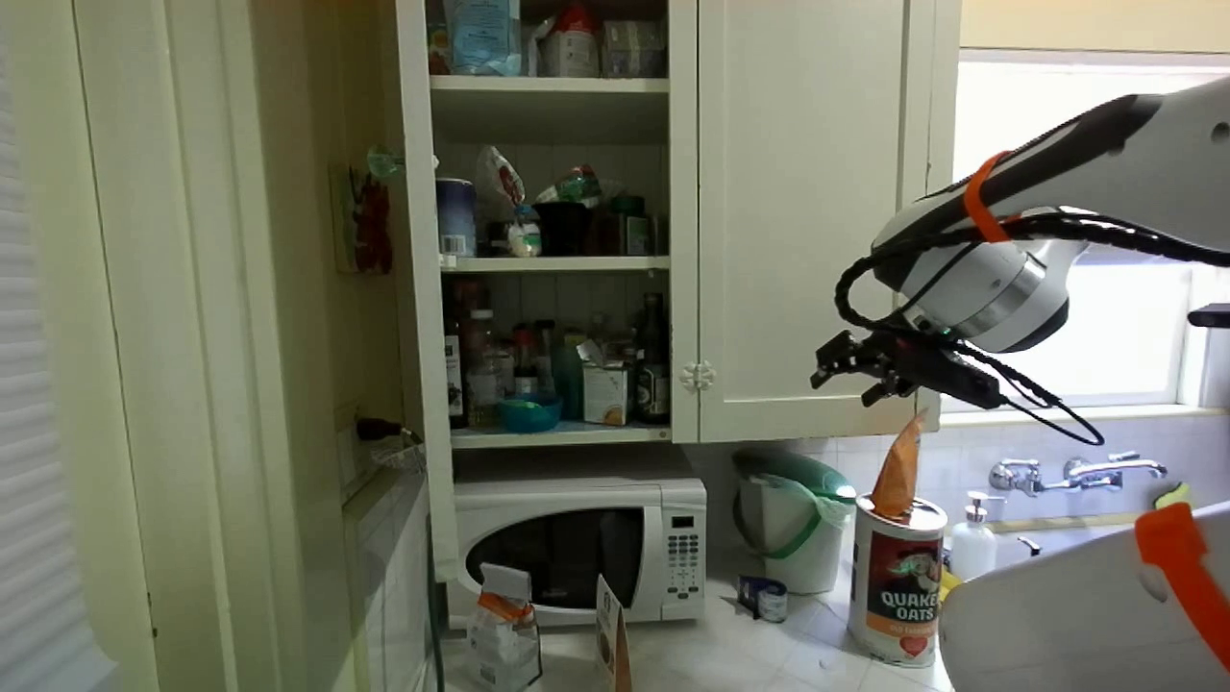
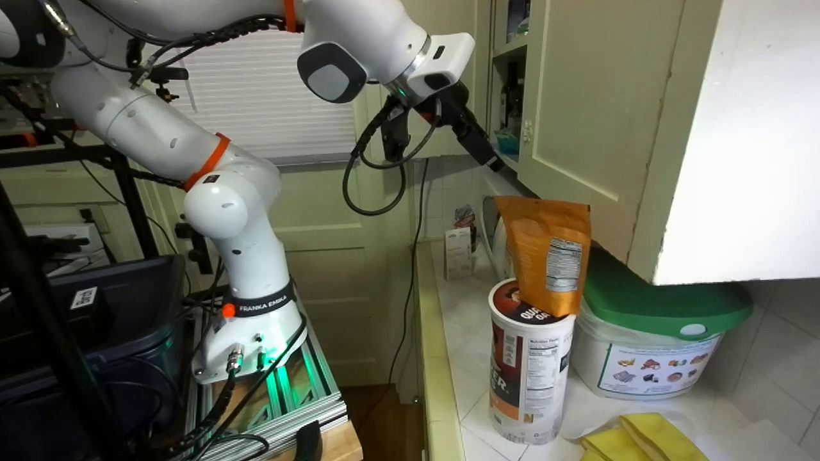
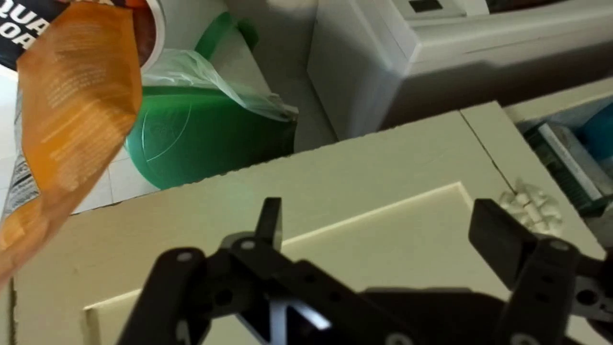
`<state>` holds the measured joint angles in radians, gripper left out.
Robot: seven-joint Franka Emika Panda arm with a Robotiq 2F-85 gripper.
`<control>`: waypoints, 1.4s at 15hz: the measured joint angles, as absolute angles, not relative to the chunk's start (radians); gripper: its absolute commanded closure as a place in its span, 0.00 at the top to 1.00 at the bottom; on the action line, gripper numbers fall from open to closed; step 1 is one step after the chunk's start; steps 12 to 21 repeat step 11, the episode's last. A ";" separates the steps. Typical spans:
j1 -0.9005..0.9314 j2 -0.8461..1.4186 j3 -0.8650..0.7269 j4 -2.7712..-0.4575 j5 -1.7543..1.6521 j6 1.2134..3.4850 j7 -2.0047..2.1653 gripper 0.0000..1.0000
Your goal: Place the orange packet on top of the oats bottle
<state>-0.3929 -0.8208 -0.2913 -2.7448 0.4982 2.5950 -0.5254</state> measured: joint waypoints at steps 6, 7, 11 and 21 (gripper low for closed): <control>-0.514 -0.725 -0.033 -2.753 0.423 2.607 -0.546 1.00; -0.534 -0.704 0.016 -2.753 0.409 2.608 -0.546 1.00; -0.540 -0.691 0.028 -2.747 0.409 2.609 -0.540 1.00; -0.540 -0.691 0.028 -2.747 0.409 2.609 -0.540 1.00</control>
